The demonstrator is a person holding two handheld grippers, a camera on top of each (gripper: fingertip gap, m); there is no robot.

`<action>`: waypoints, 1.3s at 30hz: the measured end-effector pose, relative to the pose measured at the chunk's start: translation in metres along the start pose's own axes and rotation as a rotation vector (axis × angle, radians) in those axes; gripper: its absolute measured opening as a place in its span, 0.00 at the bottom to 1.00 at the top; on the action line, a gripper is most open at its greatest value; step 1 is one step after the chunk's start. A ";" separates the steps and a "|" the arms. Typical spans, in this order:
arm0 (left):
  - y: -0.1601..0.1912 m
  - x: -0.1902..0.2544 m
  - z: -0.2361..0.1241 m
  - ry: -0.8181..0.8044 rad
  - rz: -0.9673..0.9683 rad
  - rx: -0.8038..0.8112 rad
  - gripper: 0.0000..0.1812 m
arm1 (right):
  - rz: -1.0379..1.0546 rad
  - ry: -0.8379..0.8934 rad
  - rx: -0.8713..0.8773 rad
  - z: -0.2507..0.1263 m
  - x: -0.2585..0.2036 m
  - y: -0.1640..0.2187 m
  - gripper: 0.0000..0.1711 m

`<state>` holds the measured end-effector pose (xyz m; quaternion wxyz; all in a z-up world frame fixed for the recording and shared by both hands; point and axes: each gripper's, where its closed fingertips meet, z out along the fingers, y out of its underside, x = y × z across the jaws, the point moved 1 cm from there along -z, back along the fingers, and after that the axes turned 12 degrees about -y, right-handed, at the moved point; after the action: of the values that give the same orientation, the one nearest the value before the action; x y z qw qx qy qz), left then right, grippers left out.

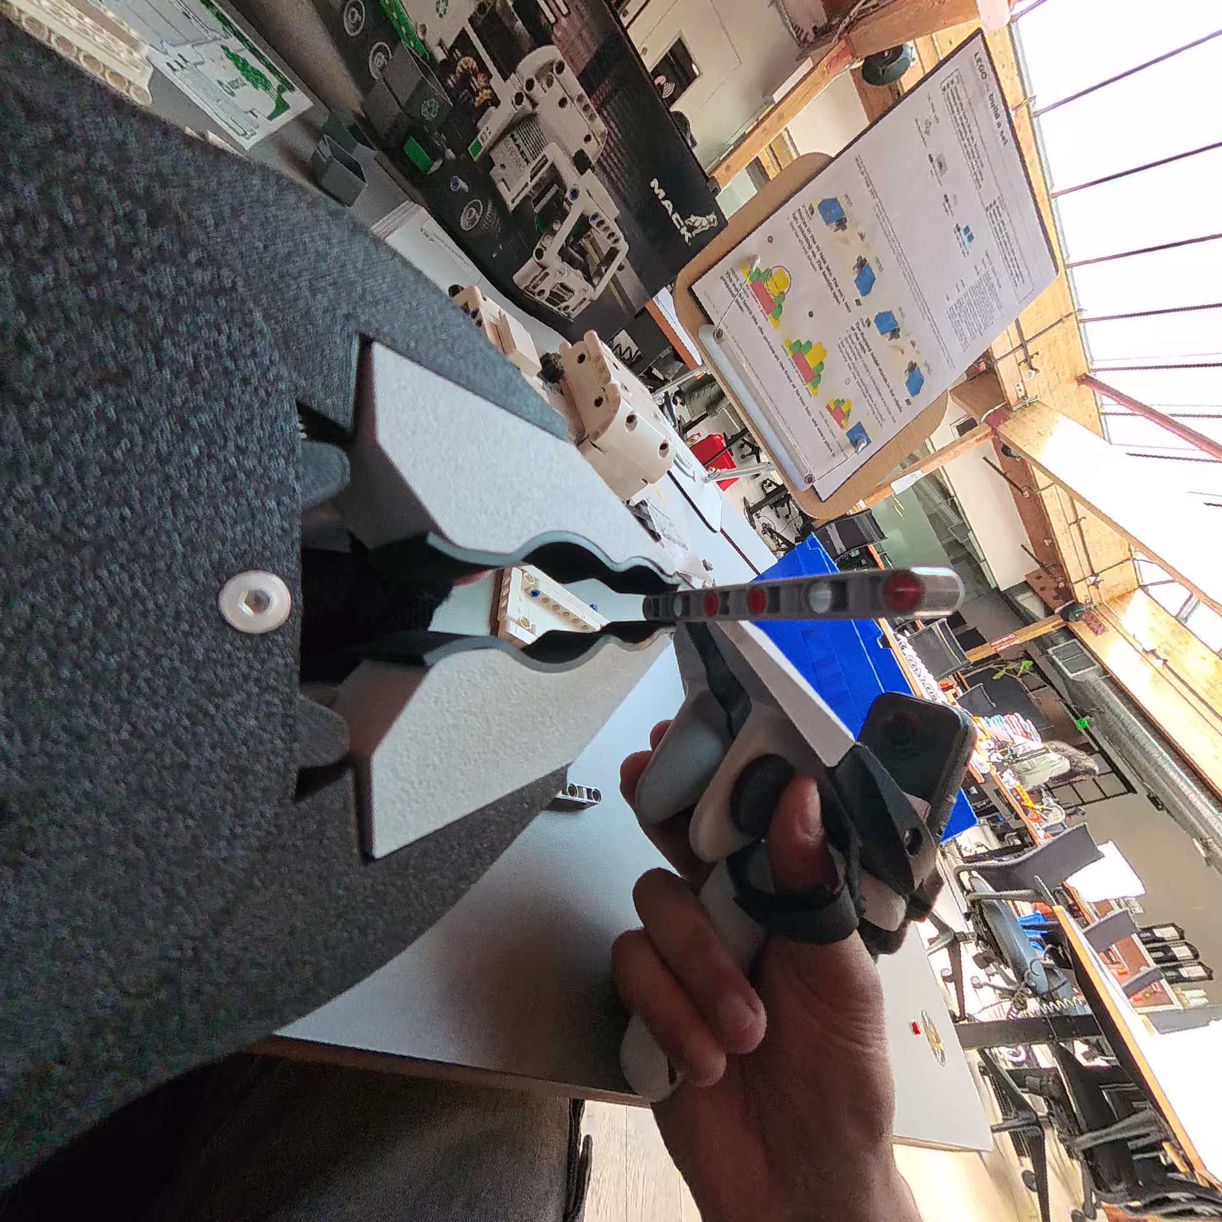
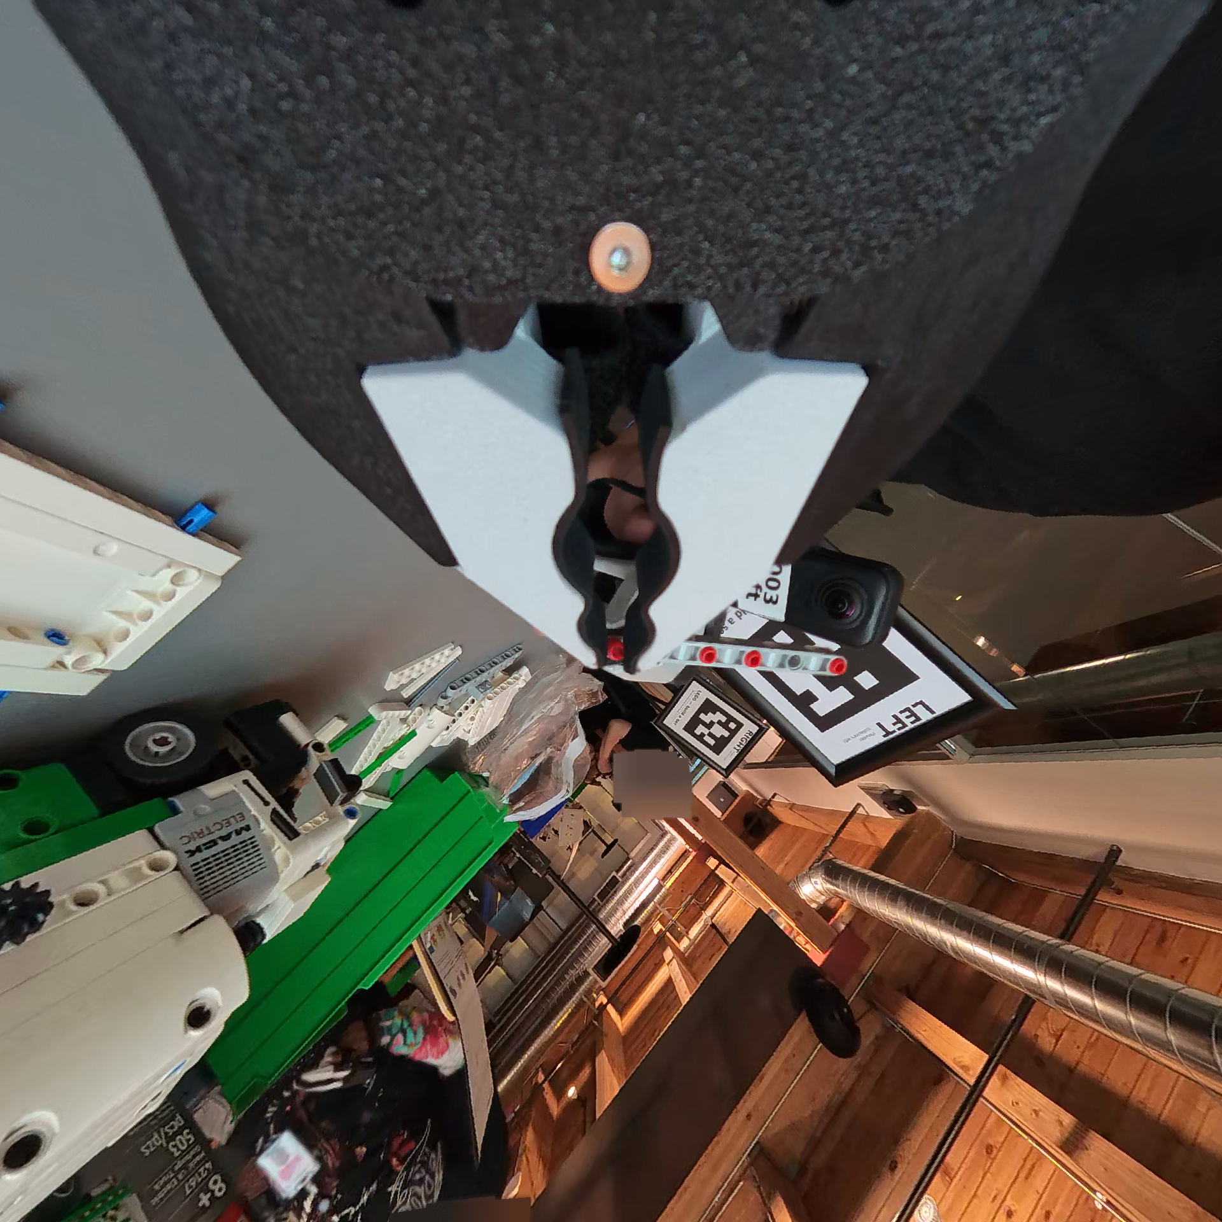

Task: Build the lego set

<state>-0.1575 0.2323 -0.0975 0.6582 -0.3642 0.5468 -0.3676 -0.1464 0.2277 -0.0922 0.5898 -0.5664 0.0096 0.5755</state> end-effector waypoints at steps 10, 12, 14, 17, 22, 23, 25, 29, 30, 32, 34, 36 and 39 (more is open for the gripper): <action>0.001 0.004 0.000 0.031 0.007 -0.006 0.03 | 0.031 -0.028 -0.071 -0.003 0.000 0.003 0.02; 0.002 0.005 0.000 0.035 0.009 -0.009 0.03 | 0.036 -0.030 -0.079 -0.004 0.000 0.004 0.02; 0.002 0.005 0.001 0.039 0.011 -0.012 0.03 | 0.028 -0.028 -0.088 -0.005 0.001 0.004 0.02; 0.003 0.006 0.001 0.044 0.011 -0.016 0.03 | 0.014 -0.018 -0.090 -0.005 0.001 0.003 0.02; 0.004 0.012 0.001 0.069 0.041 -0.019 0.03 | 0.008 -0.005 -0.100 -0.004 0.004 0.004 0.02; 0.004 0.012 0.001 0.069 0.040 -0.022 0.03 | 0.005 -0.001 -0.101 -0.005 0.004 0.004 0.02; 0.004 0.011 0.001 0.070 0.032 -0.024 0.03 | 0.006 0.001 -0.099 -0.005 0.004 0.003 0.02; 0.004 0.010 0.001 0.065 0.029 -0.022 0.03 | 0.010 0.008 -0.095 -0.006 0.005 0.003 0.02; 0.004 0.009 0.001 0.061 0.028 -0.022 0.03 | 0.013 0.007 -0.092 -0.006 0.005 0.003 0.01; 0.004 0.007 0.002 0.046 0.021 -0.022 0.03 | 0.019 0.009 -0.082 -0.007 0.005 0.002 0.01; 0.004 0.004 0.002 0.034 0.010 -0.024 0.03 | 0.023 0.012 -0.067 -0.007 0.004 0.002 0.02; 0.004 0.003 0.003 0.029 0.003 -0.029 0.03 | 0.011 0.020 -0.069 -0.005 0.004 0.004 0.01; 0.004 0.002 0.003 0.025 0.003 -0.028 0.03 | 0.010 0.019 -0.052 -0.003 0.003 0.004 0.02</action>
<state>-0.1541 0.2321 -0.1016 0.6467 -0.3678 0.5607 -0.3634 -0.1463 0.2260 -0.0977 0.5720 -0.5870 0.0032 0.5730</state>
